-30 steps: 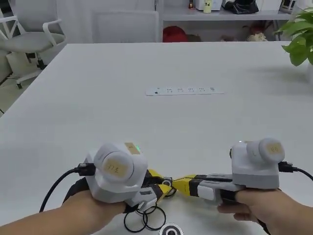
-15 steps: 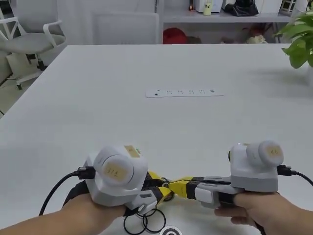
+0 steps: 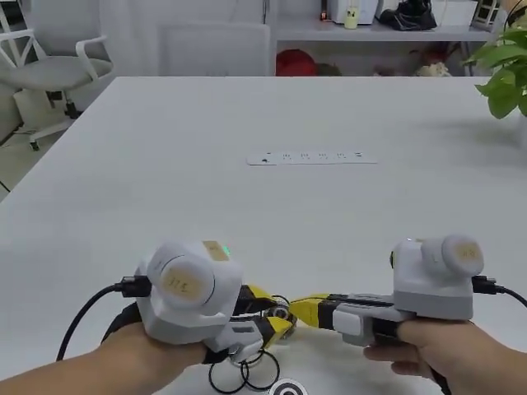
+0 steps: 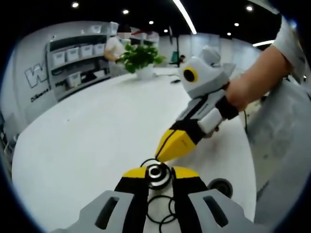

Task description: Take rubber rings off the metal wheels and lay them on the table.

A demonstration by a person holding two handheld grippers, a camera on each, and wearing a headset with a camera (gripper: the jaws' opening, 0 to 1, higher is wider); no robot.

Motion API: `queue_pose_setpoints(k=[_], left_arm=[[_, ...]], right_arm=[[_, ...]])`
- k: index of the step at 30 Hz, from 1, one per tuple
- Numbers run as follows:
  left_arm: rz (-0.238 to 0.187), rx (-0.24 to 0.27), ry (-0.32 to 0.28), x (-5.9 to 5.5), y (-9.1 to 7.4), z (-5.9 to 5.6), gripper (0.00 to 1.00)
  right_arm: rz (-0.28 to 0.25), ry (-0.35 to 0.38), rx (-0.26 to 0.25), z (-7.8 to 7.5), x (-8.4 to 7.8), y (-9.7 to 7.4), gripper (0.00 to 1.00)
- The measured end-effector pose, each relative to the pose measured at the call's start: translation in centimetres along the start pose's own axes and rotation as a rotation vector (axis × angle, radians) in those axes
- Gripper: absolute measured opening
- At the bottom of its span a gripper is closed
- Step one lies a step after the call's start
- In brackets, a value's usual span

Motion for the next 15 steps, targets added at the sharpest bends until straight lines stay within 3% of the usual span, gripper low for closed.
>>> queue_pose_setpoints(k=[15], left_arm=[[-0.097, -0.013, -0.052, 0.3, -3.8, -1.2, 0.31]], right_arm=[[0.006, 0.013, 0.061, 1.1, 0.5, -0.4, 0.0]])
Point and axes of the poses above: the centre of the closed fingertips' face, and the gripper's own axes: y roughly forward along the fingers, z roughly to its left, x roughly out of its top, the point moved 5 cm from there along -y, roughly backward along the fingers, and after that the axes turned 13 degrees about -x, right-handed, at the moved point
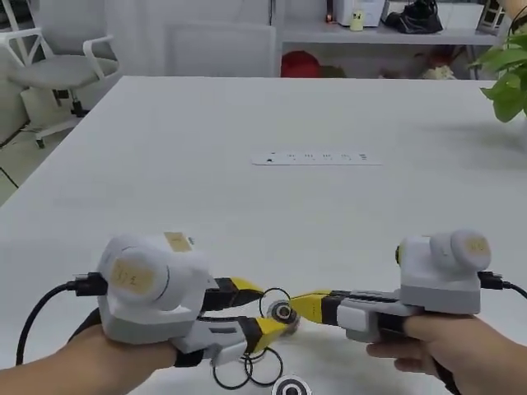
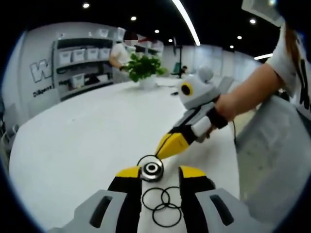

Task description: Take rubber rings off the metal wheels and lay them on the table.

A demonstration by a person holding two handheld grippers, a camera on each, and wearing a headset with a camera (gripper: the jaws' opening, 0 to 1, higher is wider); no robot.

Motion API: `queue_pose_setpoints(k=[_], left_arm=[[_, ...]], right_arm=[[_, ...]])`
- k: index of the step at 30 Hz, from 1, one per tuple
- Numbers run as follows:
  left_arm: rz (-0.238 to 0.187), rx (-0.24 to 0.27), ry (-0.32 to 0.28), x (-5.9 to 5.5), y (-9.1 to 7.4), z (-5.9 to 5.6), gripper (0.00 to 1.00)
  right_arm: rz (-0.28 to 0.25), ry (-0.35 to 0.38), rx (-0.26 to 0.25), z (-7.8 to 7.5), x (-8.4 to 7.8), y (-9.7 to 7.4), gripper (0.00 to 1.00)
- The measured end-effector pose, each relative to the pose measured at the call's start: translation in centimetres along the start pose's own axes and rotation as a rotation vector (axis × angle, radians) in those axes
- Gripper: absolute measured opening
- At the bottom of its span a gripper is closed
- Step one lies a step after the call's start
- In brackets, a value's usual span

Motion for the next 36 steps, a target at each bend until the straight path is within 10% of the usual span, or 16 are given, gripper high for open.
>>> queue_pose_setpoints(k=[36], left_arm=[[-0.014, 0.019, -0.046, -3.1, -5.8, -3.2, 0.45]], right_arm=[[0.231, -0.066, 0.206, 4.7, -4.3, 0.6, 0.0]])
Point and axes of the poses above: the centre of the closed fingertips' face, and the gripper's own axes: y roughly forward along the fingers, z roughly to its left, x roughly out of its top, the point moved 5 cm from there along -y, roughly backward along the fingers, and after that the axes turned 13 degrees about -x, right-handed, at the moved point
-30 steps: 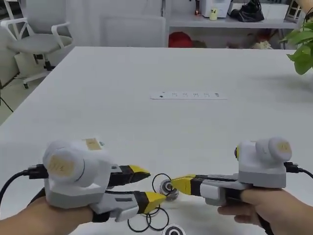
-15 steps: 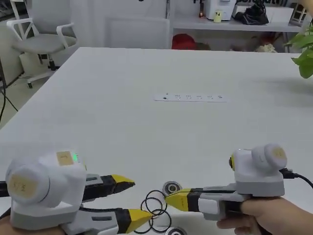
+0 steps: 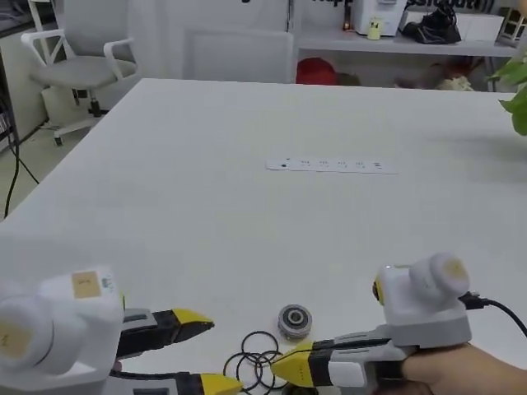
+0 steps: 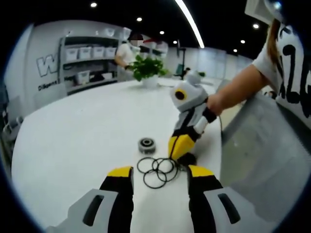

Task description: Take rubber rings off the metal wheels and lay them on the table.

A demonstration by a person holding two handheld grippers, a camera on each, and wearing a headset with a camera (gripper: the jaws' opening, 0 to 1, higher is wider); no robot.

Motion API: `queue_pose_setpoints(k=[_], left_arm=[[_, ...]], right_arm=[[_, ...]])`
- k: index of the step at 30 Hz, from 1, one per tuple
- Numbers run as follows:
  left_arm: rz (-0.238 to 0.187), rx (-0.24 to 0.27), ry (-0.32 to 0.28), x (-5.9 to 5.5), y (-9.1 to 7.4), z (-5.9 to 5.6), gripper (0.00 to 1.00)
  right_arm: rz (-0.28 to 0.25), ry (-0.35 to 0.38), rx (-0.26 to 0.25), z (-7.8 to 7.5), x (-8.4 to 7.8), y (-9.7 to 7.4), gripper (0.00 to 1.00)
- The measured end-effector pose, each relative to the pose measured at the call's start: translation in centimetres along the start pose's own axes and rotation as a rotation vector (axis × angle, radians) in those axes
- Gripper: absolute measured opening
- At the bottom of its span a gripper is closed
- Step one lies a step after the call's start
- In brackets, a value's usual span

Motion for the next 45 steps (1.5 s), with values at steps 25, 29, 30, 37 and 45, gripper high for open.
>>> queue_pose_setpoints(k=[25, 29, 30, 37, 45], left_arm=[[0.001, 0.026, -0.022, -0.5, -0.9, -0.3, 0.45], [-0.001, 0.033, -0.021, -0.5, -1.2, -0.2, 0.45], [-0.003, 0.036, -0.023, -0.4, -1.3, -0.1, 0.45], [-0.009, 0.046, -0.02, -0.2, -1.7, 0.0, 0.45], [-0.021, 0.056, -0.015, 0.1, -2.2, 0.2, 0.46]], right_arm=[[0.009, -0.173, -0.087, 0.0, 0.3, -0.7, 0.26], [-0.005, -0.192, -0.097, 0.0, 0.5, -1.1, 0.3], [-0.01, -0.194, -0.099, 0.0, 0.6, -1.3, 0.31], [-0.044, -0.258, -0.123, 0.3, 1.5, -2.6, 0.37], [-0.056, -0.304, -0.161, 0.2, 1.7, -4.5, 0.42]])
Point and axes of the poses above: the centre of the closed fingertips' face, and the gripper's own axes: y roughly forward along the fingers, z roughly to its left, x roughly out of its top, the point moved 5 cm from there along -y, roughly backward along the fingers, and after that the axes turned 13 degrees about -x, right-handed, at the moved point
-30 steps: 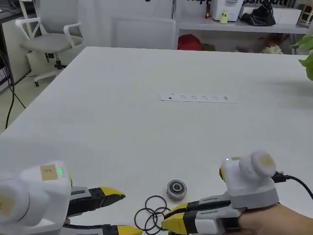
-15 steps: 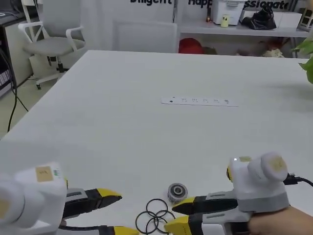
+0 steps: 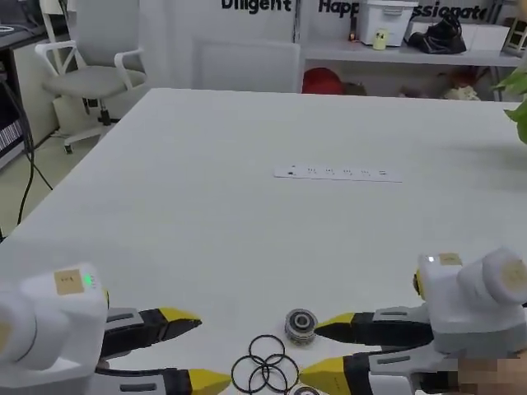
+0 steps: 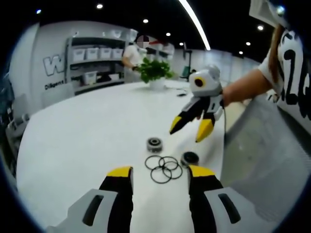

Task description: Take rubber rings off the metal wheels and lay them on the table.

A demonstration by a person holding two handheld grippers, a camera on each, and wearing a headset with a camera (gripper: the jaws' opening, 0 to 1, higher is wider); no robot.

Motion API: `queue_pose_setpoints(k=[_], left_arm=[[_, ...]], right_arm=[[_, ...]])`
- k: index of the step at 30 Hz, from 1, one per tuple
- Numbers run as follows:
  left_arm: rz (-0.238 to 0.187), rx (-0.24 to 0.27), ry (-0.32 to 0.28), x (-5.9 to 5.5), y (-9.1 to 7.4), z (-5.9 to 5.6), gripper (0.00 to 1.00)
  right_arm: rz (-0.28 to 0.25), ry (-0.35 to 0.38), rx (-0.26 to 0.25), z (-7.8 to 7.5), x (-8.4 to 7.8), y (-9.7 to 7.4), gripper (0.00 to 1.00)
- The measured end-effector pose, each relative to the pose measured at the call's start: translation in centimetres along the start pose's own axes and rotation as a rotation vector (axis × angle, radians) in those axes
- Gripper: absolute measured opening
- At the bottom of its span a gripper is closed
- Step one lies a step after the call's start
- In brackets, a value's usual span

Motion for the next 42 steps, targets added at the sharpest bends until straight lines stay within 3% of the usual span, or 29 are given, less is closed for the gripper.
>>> queue_pose_setpoints(k=[7, 12, 23, 42], left_arm=[[-0.012, 0.009, 0.008, 0.5, -0.4, 0.4, 0.48], [-0.021, 0.024, 0.009, 0.7, -0.8, 0.6, 0.49], [-0.018, 0.031, 0.009, 0.6, -1.4, 0.8, 0.5], [-0.012, 0.041, 0.007, 0.4, -1.9, 0.7, 0.51]], right_arm=[[-0.017, -0.013, -0.058, -0.9, -0.4, -1.7, 0.48], [-0.009, -0.067, -0.117, -1.6, -1.0, -3.1, 0.54], [0.012, -0.066, -0.202, -2.9, -2.4, -5.6, 0.59], [0.03, -0.095, -0.213, -2.4, -2.9, -6.2, 0.63]])
Point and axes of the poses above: the centre of the closed fingertips' face, and the gripper's own axes: y roughly forward along the fingers, z roughly to its left, x roughly out of its top, the point moved 5 cm from there along -y, roughly backward along the fingers, and after that the axes turned 13 degrees about -x, right-handed, at the moved point
